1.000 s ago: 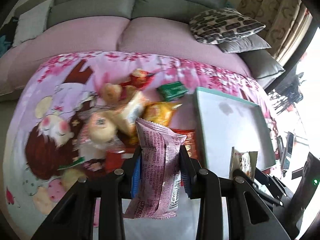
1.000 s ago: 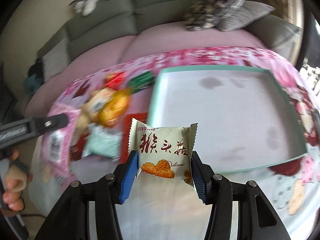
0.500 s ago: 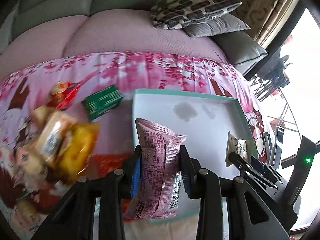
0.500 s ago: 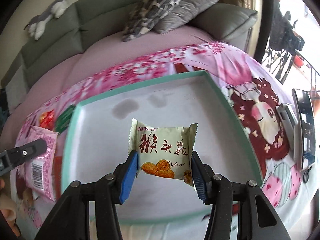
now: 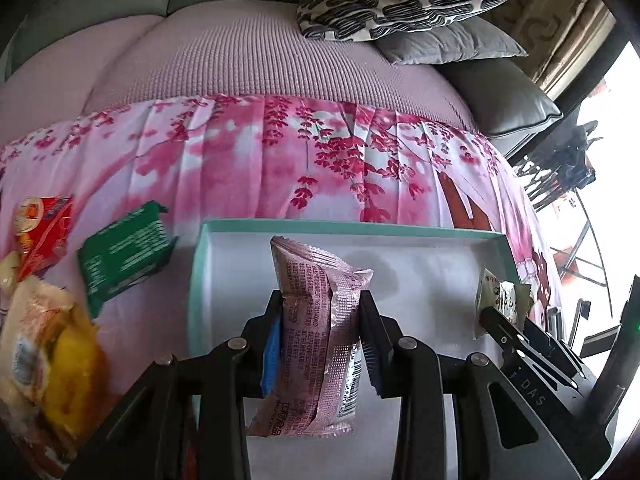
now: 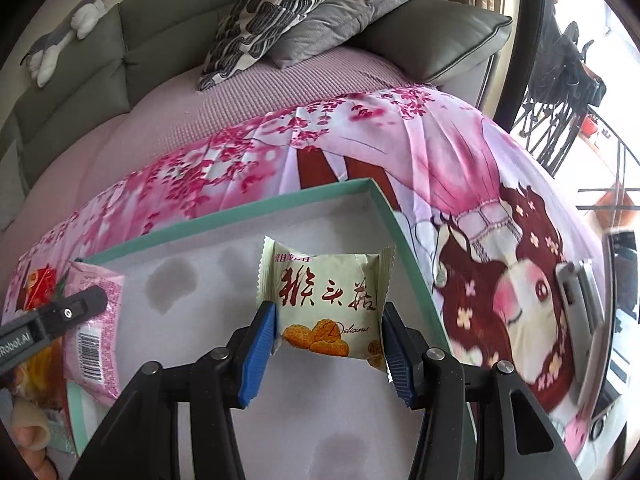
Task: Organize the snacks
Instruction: 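Open the right tool over the tray while the left tool releases the pink packet inside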
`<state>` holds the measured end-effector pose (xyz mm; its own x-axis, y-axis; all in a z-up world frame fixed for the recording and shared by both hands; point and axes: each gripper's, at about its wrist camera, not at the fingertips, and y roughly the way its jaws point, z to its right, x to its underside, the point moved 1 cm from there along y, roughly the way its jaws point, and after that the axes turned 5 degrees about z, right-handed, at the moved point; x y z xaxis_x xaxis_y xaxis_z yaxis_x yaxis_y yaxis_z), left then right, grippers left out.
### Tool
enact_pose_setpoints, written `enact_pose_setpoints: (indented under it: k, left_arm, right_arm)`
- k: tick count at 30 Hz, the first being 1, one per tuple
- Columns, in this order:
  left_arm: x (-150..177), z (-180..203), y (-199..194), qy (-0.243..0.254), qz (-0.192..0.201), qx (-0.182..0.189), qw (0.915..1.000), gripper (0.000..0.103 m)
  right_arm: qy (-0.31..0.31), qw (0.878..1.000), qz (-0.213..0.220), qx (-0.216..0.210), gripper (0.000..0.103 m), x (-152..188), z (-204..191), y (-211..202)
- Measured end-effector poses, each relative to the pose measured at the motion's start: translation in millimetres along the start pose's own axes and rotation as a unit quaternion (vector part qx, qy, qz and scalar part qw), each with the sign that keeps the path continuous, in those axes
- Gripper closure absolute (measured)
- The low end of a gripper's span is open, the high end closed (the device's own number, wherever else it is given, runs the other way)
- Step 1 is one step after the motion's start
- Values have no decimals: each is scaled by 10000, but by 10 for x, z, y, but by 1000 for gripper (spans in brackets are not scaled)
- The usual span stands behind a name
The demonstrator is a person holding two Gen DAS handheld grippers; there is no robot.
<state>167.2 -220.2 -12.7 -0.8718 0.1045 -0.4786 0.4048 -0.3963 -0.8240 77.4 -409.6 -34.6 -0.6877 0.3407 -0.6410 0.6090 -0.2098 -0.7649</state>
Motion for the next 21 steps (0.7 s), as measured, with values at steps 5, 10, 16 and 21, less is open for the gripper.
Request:
enact_pose_setpoints:
  k: [5,10,16,21]
  left_arm:
    - [-50,52,132,-5,-34,-12,10000,66]
    - [-34,65,107,89,17,-49,9999,42]
    - [32,32,6,158,-13,-158,9997,29]
    - [111,-2,-110,294,26,-441,9986,19]
  right_arm:
    - [-12,9999,-146,74,48,-58,29,170]
    - [-53,9998,-176,13,44,-72,32,188]
    - [-171,9996,-241,-23,38,-26,-30,106]
    - [-336,9990,-268,-85,17,35,-128,29]
